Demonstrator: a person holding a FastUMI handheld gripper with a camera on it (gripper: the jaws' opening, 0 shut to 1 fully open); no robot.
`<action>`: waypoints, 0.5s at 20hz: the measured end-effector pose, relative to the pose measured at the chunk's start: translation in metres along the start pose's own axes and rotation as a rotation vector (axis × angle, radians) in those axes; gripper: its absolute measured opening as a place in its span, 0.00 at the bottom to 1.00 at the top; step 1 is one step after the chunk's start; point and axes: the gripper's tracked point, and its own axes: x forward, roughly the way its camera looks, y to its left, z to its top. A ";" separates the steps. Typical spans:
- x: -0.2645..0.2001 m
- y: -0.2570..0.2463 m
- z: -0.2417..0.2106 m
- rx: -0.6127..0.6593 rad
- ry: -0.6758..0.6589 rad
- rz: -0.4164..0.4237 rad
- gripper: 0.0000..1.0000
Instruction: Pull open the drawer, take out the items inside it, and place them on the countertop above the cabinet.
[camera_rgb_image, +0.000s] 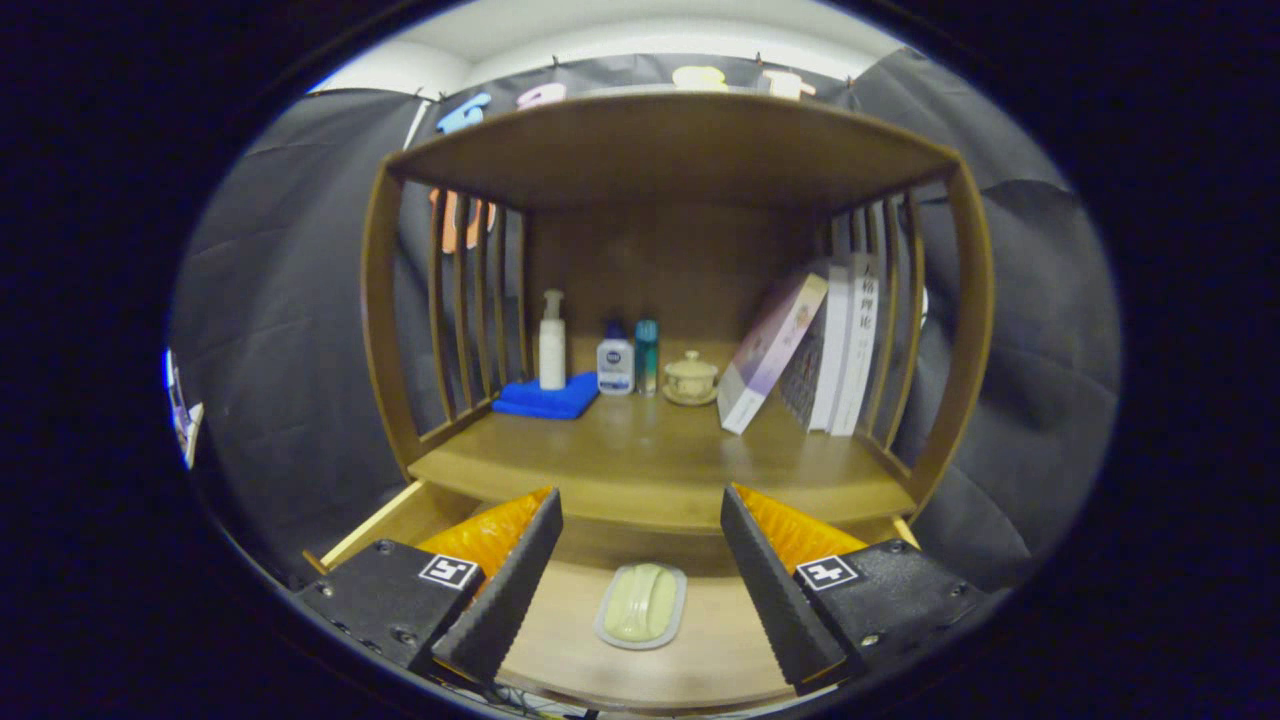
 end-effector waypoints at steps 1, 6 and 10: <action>0.009 -0.003 -0.011 0.003 0.077 -0.003 1.00; 0.041 -0.003 -0.064 0.057 0.373 0.026 0.99; 0.060 -0.002 -0.101 0.085 0.556 0.004 0.93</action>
